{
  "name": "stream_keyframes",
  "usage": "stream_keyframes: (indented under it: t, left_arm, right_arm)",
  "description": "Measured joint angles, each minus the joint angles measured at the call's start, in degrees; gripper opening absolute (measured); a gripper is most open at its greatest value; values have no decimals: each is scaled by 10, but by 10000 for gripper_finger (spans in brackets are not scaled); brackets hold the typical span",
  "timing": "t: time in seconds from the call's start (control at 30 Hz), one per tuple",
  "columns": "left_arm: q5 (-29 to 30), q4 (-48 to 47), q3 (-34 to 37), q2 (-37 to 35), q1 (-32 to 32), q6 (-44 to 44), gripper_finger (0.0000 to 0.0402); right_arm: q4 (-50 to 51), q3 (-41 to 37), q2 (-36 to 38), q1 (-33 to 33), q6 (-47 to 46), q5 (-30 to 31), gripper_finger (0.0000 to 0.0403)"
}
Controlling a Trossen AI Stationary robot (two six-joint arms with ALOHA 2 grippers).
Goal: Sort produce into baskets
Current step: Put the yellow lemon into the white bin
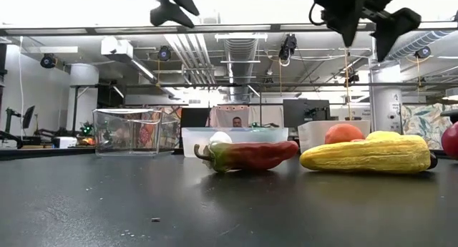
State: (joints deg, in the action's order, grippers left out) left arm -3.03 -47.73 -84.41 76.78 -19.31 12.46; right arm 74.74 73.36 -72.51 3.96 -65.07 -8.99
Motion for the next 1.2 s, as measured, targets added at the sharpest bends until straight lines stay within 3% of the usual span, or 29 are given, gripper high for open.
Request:
stream_keyframes:
  t: [0.2, 0.47, 0.93, 1.2]
  left_arm:
    - [15, 49, 73, -71, 13, 43, 166]
    - [25, 73, 109, -123, 13, 56, 166]
    - [26, 72, 111, -130, 13, 57, 166]
    - [26, 76, 111, -129, 13, 57, 166]
  right_arm:
    - [-35, -50, 0, -49, -74, 0, 332]
    - [-143, -160, 0, -87, -140, 1, 335]
    - [-284, -280, 0, -90, -166, 40, 321]
    - [-336, -304, 0, -90, -176, 61, 320]
